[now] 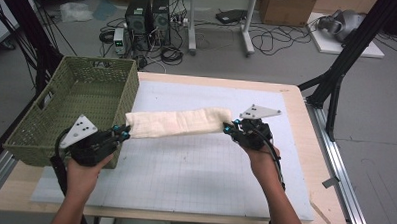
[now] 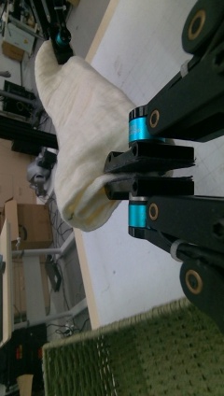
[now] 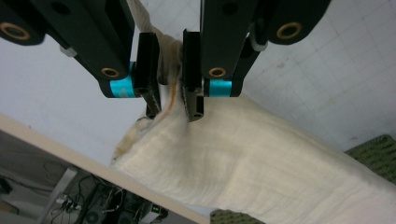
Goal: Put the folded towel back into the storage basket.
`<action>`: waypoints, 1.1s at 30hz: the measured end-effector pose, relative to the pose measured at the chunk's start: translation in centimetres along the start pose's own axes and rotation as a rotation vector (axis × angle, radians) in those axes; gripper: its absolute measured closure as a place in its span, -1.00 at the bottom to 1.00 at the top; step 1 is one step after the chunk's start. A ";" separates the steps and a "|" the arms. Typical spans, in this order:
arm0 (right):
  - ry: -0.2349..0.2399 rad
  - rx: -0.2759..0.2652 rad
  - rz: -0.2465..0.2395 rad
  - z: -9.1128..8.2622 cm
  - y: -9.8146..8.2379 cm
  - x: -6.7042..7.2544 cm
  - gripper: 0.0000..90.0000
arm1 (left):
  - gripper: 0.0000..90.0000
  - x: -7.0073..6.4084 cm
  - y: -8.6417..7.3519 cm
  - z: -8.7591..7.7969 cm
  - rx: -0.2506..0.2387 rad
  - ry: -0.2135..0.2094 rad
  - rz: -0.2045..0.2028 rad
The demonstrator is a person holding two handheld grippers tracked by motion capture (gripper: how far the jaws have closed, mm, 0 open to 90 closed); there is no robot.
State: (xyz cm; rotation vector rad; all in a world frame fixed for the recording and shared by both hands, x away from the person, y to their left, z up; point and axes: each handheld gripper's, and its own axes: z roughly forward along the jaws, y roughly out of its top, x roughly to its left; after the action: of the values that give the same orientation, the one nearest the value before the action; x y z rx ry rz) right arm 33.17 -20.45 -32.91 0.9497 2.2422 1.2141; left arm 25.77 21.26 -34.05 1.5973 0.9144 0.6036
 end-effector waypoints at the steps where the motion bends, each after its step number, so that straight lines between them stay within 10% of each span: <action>1: 0.001 -0.007 -0.009 0.2 0.5 0.1 0.80 | 0.89 0.2 0.1 -0.3 -0.005 0.006 0.001; 33: 0.145 -0.048 -0.181 11.1 12.7 6.4 0.80 | 0.89 7.9 0.2 -10.0 -0.046 0.233 -0.040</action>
State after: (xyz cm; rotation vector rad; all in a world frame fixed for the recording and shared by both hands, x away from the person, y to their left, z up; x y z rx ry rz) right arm 40.55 -4.64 -28.37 0.6434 2.3401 1.2843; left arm 22.45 33.44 -32.32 1.4848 1.0937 0.7883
